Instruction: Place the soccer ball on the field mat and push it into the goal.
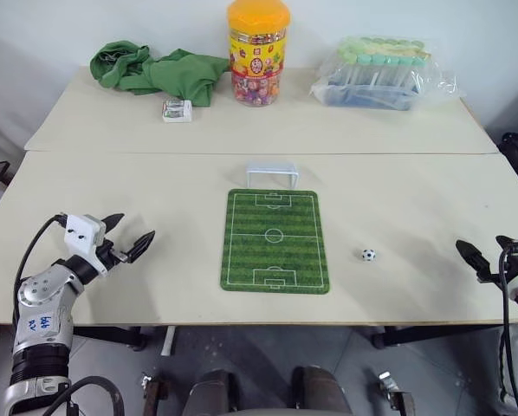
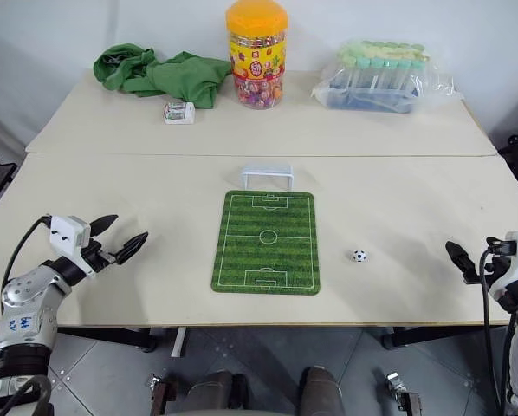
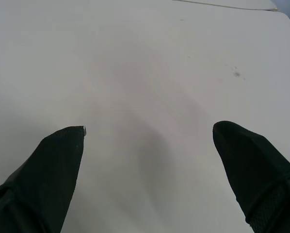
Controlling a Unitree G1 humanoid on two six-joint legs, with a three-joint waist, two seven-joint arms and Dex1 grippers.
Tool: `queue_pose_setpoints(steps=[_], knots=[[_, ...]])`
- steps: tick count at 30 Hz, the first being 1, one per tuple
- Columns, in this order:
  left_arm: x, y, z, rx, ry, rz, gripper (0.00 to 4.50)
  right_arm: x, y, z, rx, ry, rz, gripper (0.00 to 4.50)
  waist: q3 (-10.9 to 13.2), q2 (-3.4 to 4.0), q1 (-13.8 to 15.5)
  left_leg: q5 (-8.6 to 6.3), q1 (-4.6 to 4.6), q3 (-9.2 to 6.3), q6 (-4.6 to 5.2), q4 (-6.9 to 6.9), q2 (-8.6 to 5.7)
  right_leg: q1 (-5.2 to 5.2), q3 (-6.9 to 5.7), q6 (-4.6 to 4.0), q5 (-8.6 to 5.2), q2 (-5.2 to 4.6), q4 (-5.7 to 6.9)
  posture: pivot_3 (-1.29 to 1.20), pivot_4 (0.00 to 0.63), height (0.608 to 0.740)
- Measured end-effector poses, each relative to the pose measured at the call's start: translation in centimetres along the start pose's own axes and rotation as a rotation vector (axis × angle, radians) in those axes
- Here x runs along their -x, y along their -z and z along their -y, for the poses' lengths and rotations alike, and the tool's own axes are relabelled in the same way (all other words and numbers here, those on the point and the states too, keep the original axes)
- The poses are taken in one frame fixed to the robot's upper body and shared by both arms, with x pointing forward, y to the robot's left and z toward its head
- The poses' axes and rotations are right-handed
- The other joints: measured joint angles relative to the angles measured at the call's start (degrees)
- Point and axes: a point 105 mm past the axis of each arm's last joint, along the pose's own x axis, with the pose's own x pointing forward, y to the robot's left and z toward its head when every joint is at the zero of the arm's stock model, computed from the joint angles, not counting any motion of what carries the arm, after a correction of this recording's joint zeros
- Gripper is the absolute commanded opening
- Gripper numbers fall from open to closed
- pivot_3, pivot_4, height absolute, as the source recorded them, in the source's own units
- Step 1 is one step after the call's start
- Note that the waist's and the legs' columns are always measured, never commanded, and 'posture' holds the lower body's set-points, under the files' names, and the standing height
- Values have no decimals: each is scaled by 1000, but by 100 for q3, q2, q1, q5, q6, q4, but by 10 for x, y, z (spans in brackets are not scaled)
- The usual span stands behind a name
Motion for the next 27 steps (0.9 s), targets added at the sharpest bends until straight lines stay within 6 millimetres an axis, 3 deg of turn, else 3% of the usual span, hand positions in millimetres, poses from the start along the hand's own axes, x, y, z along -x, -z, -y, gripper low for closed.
queue_pose_setpoints(steps=[12,18,23,27], knots=[[-6,1,0,45,-7,-29,4500,-1,-20,-23,23,-86,11,4423,0,0,2,0,0,0,0,1,0,0,1,0,0,0,1,0,150,740],[-15,-18,21,18,181,49,4500,-6,-58,-76,115,-338,40,4423,0,0,8,0,-1,-2,0,3,-1,0,-3,0,0,2,2,0,150,740],[-12,-33,41,28,418,155,4500,1,-49,-148,254,-743,-58,4423,3,-5,7,0,-2,-2,0,4,-4,0,-6,0,0,3,0,0,150,740],[-2,-25,61,50,608,146,4500,-7,-37,-167,316,-884,-112,4423,4,-6,0,-1,-4,2,2,11,-11,-1,-6,1,1,3,0,0,150,740]])
